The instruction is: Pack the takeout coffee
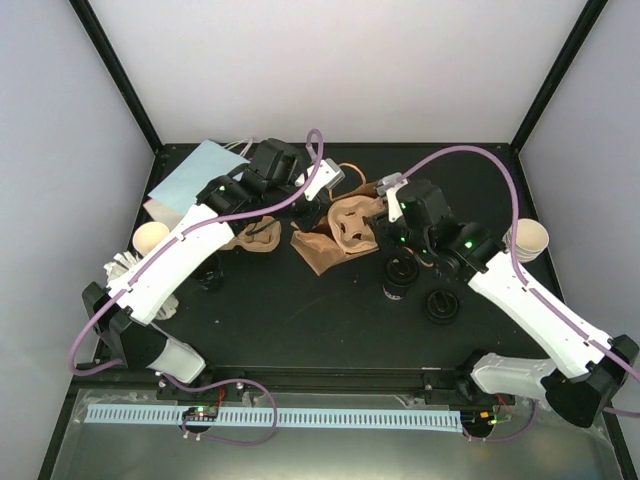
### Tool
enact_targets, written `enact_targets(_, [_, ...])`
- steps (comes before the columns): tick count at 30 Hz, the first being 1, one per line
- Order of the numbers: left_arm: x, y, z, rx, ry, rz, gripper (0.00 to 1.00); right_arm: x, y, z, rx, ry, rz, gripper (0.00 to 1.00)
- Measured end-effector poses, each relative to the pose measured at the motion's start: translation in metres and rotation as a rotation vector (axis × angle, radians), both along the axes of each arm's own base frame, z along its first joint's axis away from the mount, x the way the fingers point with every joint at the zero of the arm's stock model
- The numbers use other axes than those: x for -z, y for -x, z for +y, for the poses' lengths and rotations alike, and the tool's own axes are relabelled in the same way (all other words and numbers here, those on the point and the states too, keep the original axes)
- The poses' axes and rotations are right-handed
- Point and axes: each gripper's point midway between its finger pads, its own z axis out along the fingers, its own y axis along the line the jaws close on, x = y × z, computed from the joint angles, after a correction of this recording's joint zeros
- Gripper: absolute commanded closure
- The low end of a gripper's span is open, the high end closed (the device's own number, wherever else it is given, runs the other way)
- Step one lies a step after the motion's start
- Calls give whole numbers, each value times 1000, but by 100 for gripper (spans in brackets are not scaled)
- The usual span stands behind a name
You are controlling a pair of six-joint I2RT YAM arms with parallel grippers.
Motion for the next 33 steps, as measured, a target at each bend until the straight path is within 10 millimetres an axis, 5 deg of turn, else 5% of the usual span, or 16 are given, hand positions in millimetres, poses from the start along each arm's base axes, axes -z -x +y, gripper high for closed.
enact_targets(16, [2, -2, -3, -49, 37, 68, 98, 43, -2, 17, -42, 186, -10, 64])
enact_targets(28, [-1, 1, -6, -34, 53, 77, 98, 29, -3, 17, 4, 108, -43, 64])
enact_targets(33, [-1, 1, -6, -40, 58, 85, 99, 38, -5, 21, -7, 122, -23, 64])
